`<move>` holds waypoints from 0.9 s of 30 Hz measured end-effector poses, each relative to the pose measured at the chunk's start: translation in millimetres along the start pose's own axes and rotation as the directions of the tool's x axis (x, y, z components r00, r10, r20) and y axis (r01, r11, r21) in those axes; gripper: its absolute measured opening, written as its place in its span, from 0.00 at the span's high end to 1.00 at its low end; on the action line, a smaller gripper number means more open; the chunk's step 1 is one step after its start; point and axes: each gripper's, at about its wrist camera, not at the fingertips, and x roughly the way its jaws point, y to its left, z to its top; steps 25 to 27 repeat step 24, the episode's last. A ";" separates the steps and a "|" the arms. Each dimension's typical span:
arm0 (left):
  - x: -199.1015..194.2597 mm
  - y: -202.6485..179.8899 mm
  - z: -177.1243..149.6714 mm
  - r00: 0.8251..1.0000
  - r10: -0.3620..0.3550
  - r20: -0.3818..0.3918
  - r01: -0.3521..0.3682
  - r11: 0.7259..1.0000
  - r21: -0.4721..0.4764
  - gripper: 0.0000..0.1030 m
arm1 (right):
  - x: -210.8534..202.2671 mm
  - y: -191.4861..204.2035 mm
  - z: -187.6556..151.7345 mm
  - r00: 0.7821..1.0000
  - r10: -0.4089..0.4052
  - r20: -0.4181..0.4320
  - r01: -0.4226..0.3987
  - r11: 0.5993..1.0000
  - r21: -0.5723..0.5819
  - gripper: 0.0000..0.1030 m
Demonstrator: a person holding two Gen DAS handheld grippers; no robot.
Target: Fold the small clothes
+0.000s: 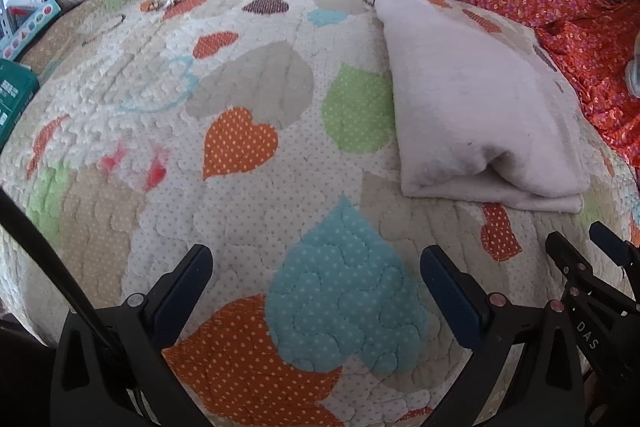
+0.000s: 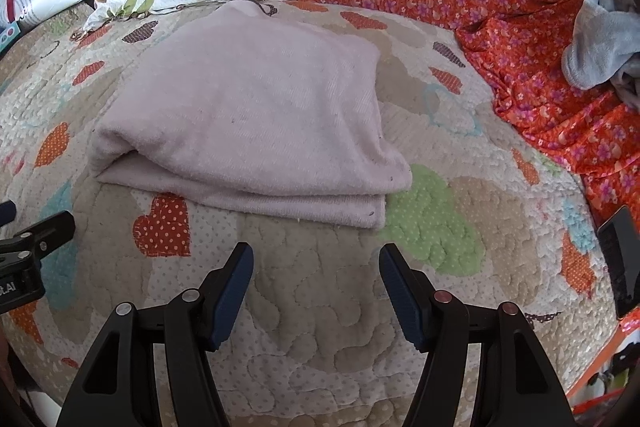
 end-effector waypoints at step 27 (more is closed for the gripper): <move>-70.2 30.8 -30.2 0.984 -0.066 0.168 0.067 0.998 0.001 0.00 | -68.3 12.9 -31.9 0.988 -0.029 0.151 0.035 0.999 -0.033 0.27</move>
